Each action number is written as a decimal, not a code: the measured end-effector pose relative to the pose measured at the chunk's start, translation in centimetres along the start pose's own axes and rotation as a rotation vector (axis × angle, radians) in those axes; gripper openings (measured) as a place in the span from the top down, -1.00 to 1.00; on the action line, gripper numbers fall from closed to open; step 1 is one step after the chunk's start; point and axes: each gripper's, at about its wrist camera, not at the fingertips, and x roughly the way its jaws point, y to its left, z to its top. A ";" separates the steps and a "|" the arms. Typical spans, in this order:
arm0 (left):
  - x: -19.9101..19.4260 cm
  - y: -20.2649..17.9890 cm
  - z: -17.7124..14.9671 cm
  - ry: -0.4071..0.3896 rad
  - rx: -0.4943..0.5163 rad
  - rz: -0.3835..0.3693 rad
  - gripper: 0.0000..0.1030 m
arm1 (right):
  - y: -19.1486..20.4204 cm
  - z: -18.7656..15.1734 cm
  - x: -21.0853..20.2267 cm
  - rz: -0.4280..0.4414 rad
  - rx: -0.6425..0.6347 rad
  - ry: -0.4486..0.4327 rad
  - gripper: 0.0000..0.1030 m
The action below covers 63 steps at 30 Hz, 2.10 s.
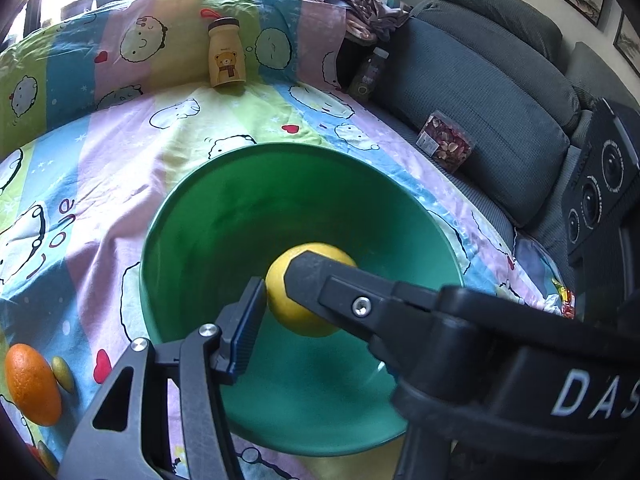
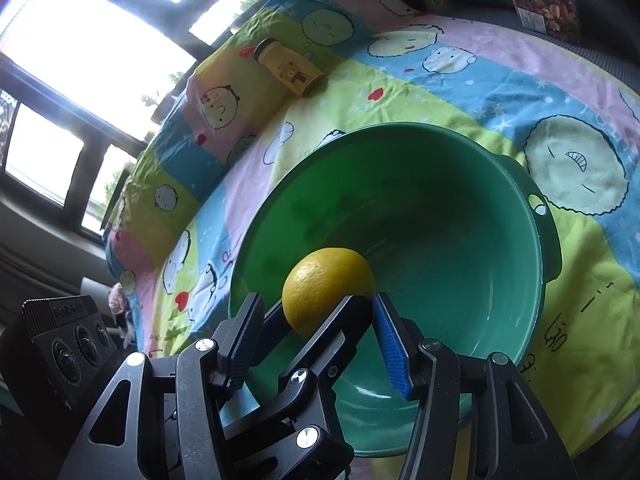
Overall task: Organize fruits
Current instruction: 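Open the right tool to drop the grapefruit into the basin, then move the right tool back toward the orange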
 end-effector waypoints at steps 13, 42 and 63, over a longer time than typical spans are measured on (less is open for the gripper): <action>-2.4 0.4 -0.2 -0.036 -0.014 0.006 -0.08 | 1.1 -0.3 -0.8 0.036 -0.023 -0.036 -0.38; -18.8 16.4 -11.2 -0.187 -0.470 0.449 -0.49 | 11.2 -4.9 1.3 0.224 -0.285 0.058 -0.81; -18.9 20.1 -13.1 -0.116 -0.578 0.319 -0.69 | 16.4 -10.2 6.3 0.132 -0.459 0.215 -0.81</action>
